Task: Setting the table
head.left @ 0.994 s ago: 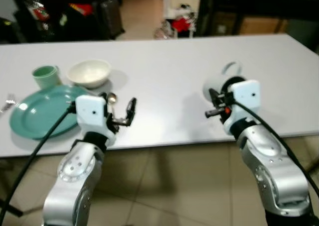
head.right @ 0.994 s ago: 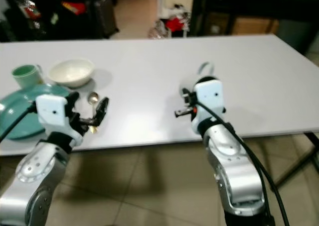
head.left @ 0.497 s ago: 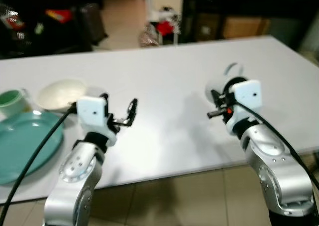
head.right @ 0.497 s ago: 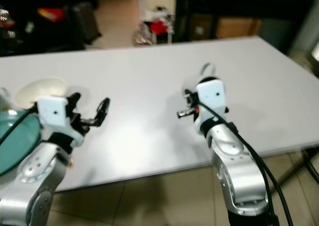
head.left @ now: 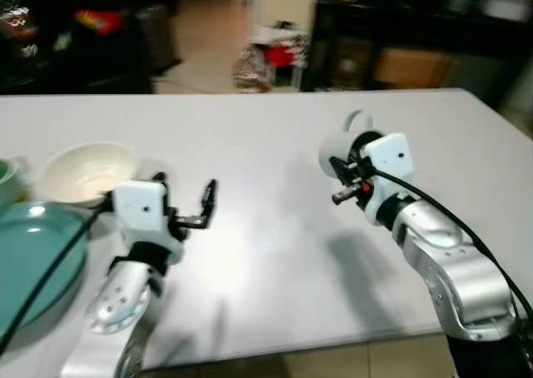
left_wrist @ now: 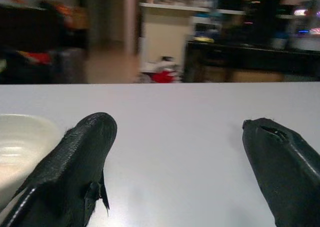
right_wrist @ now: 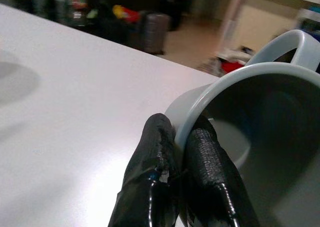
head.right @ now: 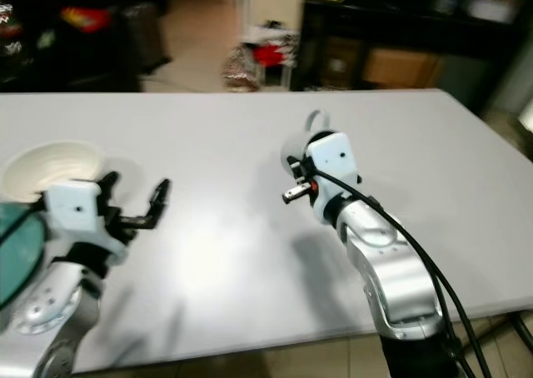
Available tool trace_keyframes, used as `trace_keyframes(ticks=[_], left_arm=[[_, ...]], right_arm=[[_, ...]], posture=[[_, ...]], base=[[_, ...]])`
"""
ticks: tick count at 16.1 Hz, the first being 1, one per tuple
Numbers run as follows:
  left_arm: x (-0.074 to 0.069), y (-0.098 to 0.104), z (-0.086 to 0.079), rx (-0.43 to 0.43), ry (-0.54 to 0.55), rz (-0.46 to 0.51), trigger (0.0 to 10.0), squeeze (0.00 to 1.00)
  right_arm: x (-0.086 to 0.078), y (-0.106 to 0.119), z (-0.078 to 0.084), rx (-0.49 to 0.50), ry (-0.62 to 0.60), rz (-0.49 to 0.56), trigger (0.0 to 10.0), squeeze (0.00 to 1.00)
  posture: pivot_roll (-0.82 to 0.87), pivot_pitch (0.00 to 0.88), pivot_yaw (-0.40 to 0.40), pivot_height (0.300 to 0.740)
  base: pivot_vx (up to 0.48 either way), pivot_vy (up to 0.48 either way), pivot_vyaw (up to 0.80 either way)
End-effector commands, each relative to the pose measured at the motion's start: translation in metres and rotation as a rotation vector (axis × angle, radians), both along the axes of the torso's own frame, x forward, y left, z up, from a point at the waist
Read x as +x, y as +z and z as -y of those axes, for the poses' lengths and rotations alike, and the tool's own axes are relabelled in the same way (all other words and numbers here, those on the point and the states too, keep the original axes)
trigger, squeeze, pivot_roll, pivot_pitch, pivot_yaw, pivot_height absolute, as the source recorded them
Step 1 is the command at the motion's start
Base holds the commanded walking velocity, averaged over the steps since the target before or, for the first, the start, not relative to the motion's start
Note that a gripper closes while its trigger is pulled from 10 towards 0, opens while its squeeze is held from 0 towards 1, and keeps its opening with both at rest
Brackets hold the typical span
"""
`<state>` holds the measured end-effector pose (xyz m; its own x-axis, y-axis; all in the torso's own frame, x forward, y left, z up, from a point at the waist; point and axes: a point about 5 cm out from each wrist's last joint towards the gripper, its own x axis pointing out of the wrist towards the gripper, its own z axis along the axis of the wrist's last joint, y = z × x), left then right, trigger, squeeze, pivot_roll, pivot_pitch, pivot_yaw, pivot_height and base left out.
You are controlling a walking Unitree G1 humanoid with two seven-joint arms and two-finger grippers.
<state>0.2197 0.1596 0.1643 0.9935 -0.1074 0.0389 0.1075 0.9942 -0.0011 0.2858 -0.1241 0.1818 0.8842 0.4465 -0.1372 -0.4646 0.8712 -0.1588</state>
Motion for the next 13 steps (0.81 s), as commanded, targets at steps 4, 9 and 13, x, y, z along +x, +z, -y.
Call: trace_keyframes(ticks=[4,9,13], left_arm=[[-0.007,0.002,-0.009,0.099,-0.01,-0.016,10.0,0.0],[-0.006,0.005,-0.011,0.186,-0.221,-0.049,10.0,0.0],[-0.005,0.008,-0.011,0.239,-0.369,-0.086,10.0,0.0]], right_arm=[[0.029,0.001,-0.018,-0.068,0.161,0.015,10.0,0.0],[0.064,-0.009,-0.028,-0.392,0.396,-0.098,10.0,0.0],[0.083,-0.012,-0.02,-0.557,0.473,-0.168,10.0,0.0]], posture=[[0.06,0.0,-0.081,0.74],[0.04,0.0,-0.047,0.74],[0.03,0.0,-0.028,0.74]], base=[[0.185,0.0,0.0],[0.0,0.0,0.0],[0.0,0.0,0.0]])
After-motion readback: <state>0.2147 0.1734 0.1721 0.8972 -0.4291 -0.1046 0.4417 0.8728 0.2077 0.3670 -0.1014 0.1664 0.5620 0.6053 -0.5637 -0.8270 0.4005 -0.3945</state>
